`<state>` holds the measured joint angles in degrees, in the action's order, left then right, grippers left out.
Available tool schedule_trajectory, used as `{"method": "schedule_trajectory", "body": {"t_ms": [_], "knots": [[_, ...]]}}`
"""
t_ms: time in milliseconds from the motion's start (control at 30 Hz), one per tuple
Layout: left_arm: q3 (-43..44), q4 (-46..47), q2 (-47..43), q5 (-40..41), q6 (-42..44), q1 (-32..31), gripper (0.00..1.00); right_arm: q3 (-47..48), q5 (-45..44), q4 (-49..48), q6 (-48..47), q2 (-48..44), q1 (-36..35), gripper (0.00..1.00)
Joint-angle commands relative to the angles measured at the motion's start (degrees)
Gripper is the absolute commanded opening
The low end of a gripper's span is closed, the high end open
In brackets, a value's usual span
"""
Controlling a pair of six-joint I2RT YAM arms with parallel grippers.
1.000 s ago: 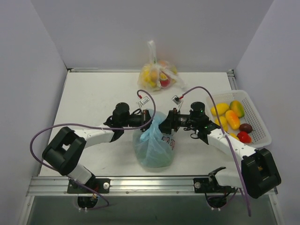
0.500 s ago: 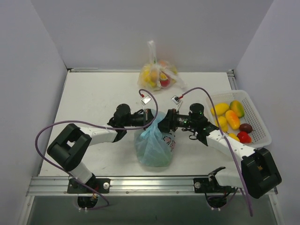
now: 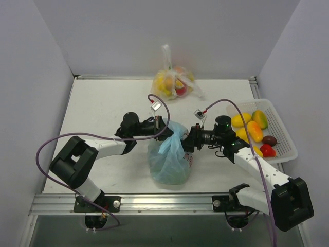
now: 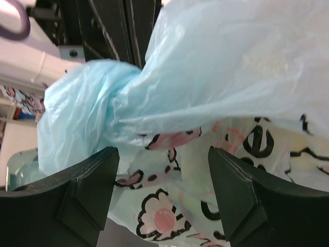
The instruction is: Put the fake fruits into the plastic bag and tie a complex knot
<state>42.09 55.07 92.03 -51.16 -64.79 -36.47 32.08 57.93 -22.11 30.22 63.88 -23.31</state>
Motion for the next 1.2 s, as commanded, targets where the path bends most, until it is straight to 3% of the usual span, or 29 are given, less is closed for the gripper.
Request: {"method": "schedule_trajectory", "body": {"t_ms": [0,100,533,1167], "knots": [[1.95,5.4,-2.21,0.71,-0.95,0.08,0.0,2.64,4.91,11.99,-11.05,-3.23,0.11,0.71],[2.39,5.49,-1.94,0.53,-1.12,-0.27,0.0,2.82,4.65,12.18,-11.24,-3.32,0.02,0.66],[2.65,7.68,1.92,1.59,-3.23,-4.66,0.0,6.59,-0.45,-7.77,-0.08,5.2,-5.87,0.65],[-6.84,11.62,-2.38,-3.68,-2.34,-6.6,0.0,9.58,0.25,-3.65,-2.0,5.64,-4.02,0.65]]}}
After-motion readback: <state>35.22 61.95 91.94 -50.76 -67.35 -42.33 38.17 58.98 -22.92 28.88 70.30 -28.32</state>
